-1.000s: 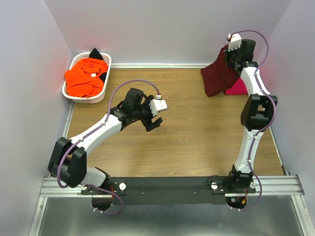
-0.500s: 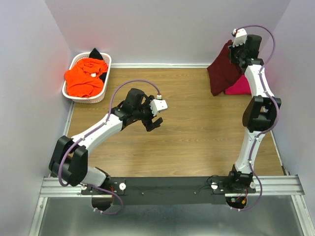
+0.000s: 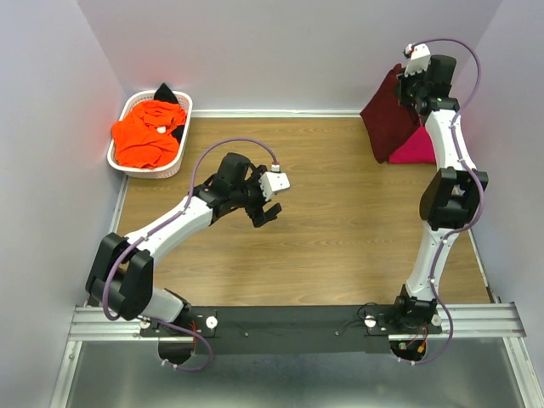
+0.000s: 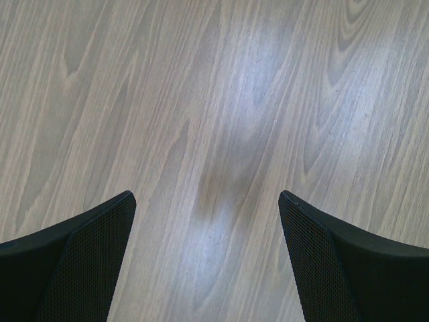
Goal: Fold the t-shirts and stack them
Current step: Neatly place the folded tshirt to the corner
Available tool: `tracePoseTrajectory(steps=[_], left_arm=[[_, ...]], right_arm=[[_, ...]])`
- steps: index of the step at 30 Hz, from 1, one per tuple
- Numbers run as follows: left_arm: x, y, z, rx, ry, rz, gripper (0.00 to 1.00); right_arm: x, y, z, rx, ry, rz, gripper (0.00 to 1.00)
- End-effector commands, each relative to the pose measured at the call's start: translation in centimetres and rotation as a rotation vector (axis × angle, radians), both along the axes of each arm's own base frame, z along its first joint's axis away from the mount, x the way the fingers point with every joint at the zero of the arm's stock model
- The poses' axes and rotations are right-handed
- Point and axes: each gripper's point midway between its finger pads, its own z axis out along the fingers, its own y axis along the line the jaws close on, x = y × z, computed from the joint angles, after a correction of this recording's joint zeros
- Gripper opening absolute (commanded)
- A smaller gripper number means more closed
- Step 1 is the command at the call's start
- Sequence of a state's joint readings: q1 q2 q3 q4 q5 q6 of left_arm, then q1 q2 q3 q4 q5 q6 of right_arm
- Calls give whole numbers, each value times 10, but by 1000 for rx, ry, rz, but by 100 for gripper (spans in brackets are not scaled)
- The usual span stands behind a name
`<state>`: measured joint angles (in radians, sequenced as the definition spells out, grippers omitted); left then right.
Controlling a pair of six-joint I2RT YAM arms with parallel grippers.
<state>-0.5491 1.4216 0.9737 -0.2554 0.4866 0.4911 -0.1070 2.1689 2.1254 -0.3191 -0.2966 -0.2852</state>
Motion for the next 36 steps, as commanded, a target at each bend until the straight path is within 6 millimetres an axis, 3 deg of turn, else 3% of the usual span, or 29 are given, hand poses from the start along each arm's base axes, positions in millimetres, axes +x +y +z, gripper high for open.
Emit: tracePoseTrajectory(steps=[1, 15, 36], left_arm=[[4, 1, -3, 9, -12, 5, 95], [4, 0, -5, 8, 3, 5, 95], [7, 1, -12, 36, 27, 9, 95]], right_arm=[[-12, 1, 59, 18, -95, 13, 1], [-16, -7, 77, 38, -121, 10, 0], [-4, -42, 27, 10, -51, 13, 1]])
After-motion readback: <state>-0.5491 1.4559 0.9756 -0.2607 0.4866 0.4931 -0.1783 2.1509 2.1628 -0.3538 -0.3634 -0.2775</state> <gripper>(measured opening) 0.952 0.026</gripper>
